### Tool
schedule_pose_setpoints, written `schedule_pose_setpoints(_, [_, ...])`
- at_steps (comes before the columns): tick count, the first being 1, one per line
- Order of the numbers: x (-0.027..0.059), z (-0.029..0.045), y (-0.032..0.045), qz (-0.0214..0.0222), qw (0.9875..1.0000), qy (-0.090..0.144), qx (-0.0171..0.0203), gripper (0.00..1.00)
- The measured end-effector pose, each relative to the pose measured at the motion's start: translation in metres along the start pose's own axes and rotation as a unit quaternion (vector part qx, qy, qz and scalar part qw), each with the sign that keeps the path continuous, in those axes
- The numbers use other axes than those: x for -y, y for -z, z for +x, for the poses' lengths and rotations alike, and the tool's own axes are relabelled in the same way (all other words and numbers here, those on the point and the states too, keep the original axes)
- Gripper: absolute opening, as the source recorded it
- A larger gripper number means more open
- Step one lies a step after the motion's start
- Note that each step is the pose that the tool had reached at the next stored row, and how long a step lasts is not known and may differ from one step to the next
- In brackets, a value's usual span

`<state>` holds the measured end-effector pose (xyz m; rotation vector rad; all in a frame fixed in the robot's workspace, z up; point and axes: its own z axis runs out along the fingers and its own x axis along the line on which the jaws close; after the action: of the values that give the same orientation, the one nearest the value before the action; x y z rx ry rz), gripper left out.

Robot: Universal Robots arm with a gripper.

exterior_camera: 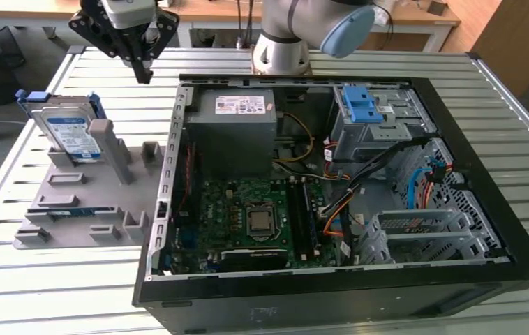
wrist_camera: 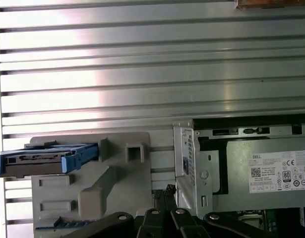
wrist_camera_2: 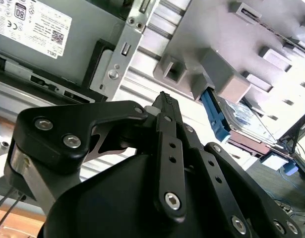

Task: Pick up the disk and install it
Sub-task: 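Reach for the disk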

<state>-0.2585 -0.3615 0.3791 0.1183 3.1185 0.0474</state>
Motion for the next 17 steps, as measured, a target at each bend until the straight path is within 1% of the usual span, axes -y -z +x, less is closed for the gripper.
schedule_pose_setpoints(9, [-0.0031,0.0303,-0.0053,0.0003,1.0,0.0,-0.0023,0.11])
schedule_pose_setpoints(17, [-0.0016,0.0661,-0.008,0.0002,1.0,0.0,-0.0024,0.11])
